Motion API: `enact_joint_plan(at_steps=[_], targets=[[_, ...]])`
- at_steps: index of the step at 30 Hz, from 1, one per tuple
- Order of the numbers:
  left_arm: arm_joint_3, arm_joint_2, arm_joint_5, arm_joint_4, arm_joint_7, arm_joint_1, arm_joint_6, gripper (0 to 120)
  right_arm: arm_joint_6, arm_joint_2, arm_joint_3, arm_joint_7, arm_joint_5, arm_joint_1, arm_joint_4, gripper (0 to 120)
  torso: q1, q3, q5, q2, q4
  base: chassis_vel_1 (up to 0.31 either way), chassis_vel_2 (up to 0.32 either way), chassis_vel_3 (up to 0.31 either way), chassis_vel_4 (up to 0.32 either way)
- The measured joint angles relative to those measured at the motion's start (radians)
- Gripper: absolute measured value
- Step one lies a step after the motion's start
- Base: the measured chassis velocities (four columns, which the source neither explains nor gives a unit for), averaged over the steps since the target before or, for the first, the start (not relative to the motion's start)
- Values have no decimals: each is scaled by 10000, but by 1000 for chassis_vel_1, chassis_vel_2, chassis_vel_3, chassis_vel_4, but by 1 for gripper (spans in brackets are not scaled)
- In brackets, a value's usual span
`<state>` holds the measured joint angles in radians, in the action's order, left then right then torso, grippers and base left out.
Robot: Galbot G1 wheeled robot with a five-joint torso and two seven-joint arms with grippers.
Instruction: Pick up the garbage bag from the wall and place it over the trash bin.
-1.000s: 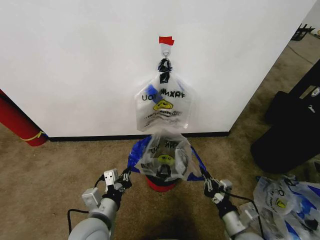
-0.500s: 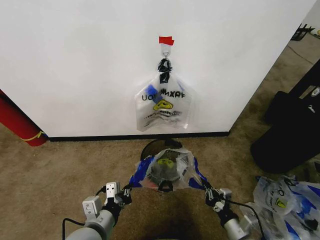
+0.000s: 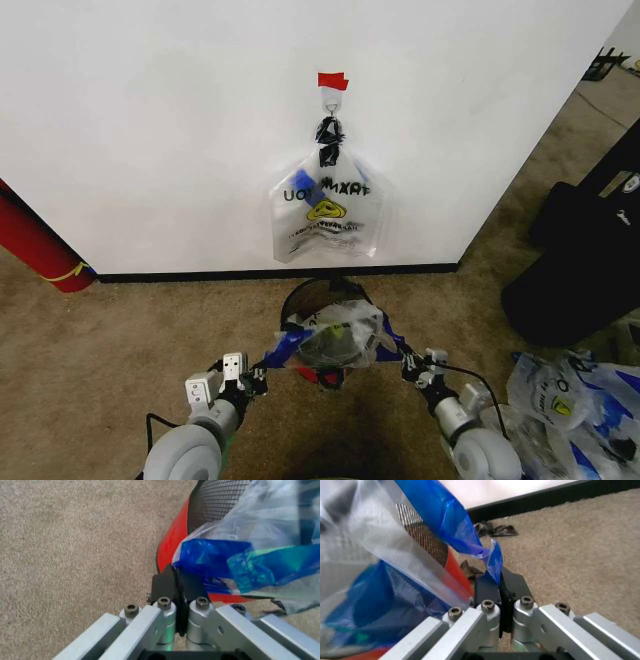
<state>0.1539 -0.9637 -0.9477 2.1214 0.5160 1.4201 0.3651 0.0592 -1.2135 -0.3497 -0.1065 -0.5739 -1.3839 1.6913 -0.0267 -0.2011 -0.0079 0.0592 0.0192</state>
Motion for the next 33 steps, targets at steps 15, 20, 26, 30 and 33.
enact_joint_plan(at_steps=[15,20,26,30,33], targets=[[-277,-379,447,-930,-45,-608,-88,0,414,-145,615,545,395,1184,-856,0,0,1,-1,-1,1,0,0,0,0],[-360,-409,676,-966,-124,-587,-119,0,489,-65,533,628,448,1230,-929,0,0,1,-1,-1,2,0,0,0,0],[-136,-199,1042,-352,-397,-28,-269,11,307,-63,200,570,589,698,-442,0,0,2,0,-1,1,0,0,0,0],[-30,-113,1345,115,-472,418,-282,23,-83,-102,-112,422,973,192,-60,4,0,2,0,-1,0,0,0,0,0],[105,-156,1728,679,-515,1010,-353,36,-785,-209,-585,142,1516,-470,444,14,1,3,0,-1,1,0,0,0,0]])
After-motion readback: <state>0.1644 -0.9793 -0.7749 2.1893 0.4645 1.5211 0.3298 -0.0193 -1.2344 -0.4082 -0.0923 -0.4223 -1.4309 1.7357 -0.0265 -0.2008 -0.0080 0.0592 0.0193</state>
